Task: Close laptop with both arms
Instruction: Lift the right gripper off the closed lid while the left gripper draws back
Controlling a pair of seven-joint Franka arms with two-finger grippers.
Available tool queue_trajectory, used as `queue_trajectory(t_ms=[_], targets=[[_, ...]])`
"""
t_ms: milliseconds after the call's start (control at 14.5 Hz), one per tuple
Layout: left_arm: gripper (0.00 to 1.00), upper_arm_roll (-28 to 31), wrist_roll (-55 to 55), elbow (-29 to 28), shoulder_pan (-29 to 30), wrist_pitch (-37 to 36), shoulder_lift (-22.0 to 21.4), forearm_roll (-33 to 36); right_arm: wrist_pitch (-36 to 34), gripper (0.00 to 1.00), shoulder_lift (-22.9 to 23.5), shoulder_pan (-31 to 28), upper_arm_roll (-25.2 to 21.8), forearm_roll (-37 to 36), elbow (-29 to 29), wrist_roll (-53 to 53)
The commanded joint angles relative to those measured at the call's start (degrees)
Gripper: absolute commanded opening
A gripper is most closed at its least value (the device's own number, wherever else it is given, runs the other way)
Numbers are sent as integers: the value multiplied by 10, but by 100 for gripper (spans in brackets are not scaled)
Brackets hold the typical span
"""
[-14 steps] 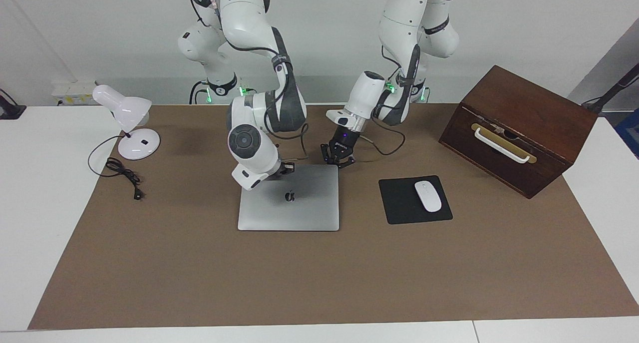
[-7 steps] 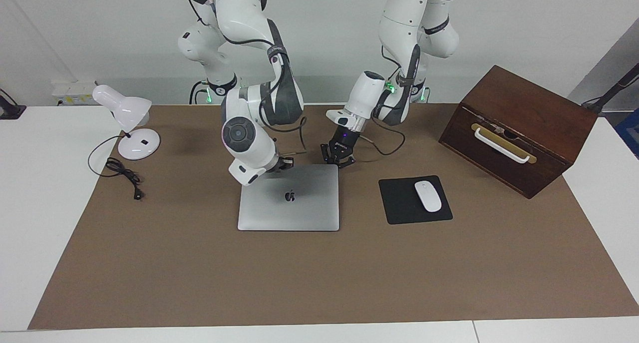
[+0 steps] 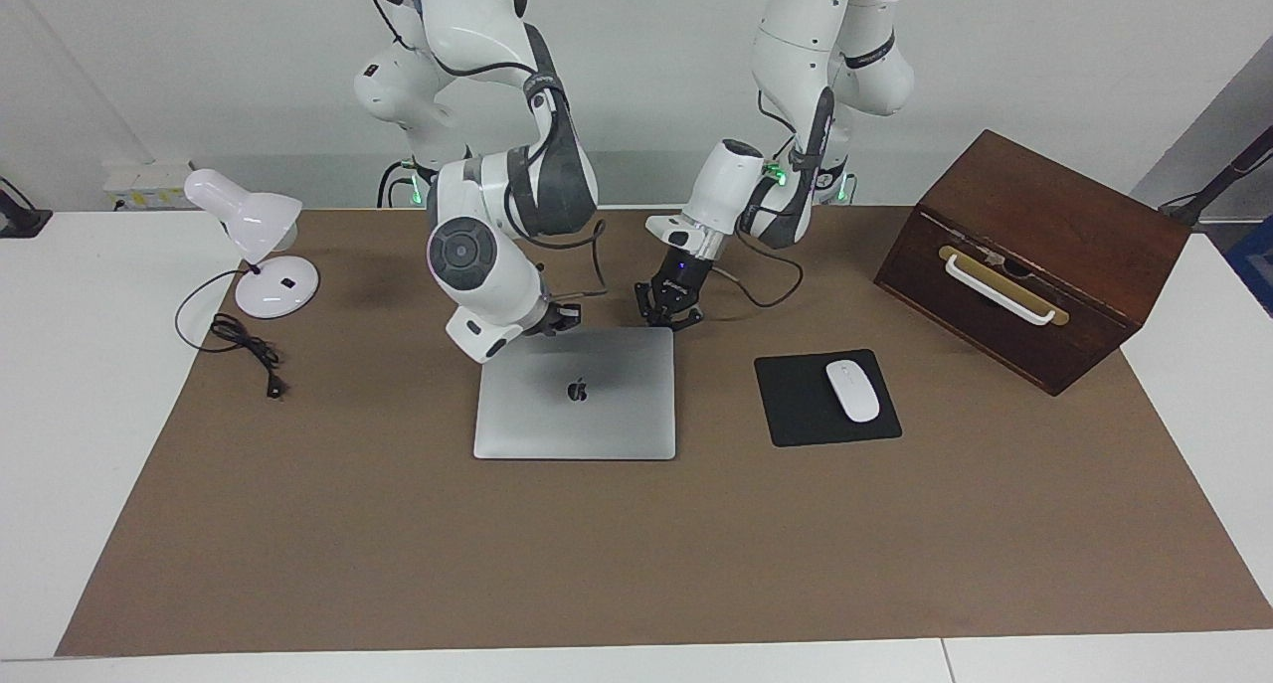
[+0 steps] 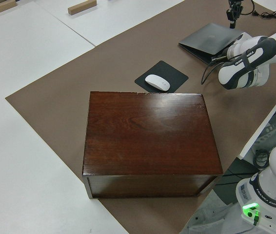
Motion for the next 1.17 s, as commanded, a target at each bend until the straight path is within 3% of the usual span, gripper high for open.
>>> queue_trajectory(t_ms=[0,622,1105], targets=[[0,6,-3,-29,-19,-3,1,4,-37,0,-8,-27,2,11,26,-11],[0,6,-11,-29,-43,-5,-11,4,-72,0,-23,-119,43,-20,85,-10],[0,6,-36,-29,-72,-22,-37,3,-64,0,-60,-194,131,-87,92,-10]])
